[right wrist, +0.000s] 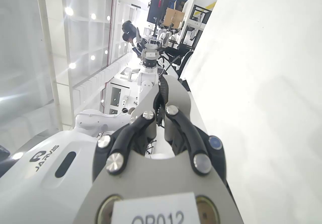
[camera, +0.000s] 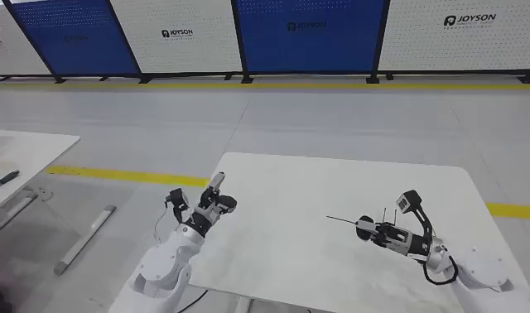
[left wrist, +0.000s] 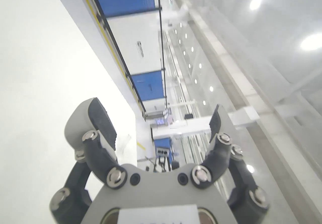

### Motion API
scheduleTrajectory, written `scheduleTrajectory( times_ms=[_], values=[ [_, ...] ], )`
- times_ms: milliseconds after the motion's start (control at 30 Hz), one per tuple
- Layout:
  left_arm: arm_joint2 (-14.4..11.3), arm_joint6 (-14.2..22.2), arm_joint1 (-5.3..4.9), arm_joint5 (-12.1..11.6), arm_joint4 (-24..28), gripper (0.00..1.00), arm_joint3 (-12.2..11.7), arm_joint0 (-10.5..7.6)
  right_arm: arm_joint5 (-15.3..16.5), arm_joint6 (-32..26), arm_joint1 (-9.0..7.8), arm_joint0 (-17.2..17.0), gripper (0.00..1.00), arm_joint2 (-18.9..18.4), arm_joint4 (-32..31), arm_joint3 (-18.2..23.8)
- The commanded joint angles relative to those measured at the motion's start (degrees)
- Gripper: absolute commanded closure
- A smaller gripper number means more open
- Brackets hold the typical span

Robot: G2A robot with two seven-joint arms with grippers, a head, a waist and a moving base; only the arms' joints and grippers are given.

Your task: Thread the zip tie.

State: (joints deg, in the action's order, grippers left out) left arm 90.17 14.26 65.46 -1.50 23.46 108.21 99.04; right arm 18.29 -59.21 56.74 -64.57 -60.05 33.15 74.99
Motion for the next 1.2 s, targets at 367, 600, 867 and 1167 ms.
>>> scheduleTrajectory(
  times_ms=[367, 600, 867, 1167],
  values=[
    [-6.8, 4.0, 0.2, 2.8, -5.4, 0.0, 2.3, -2.57, 0.0, 0.0, 0.0, 0.0, 1.0, 0.0, 0.0, 0.0],
    [-7.7, 8.5, 0.12, 3.4, -3.1, 0.0, -0.2, -3.55, 1.2, 2.4, 0.77, -0.7, 1.0, 1.4, 0.7, 1.3],
    [-13.7, 13.4, 0.48, 4.6, -1.0, 0.0, -1.8, -5.7, 1.2, 5.9, 3.42, 1.8, 1.0, 6.3, 0.1, -0.7],
    [-15.1, 12.1, 0.75, 4.4, -0.2, 0.0, -2.8, -6.78, 1.2, 5.9, 3.52, 1.9, 1.0, 6.5, 0.1, -0.9]
  ],
)
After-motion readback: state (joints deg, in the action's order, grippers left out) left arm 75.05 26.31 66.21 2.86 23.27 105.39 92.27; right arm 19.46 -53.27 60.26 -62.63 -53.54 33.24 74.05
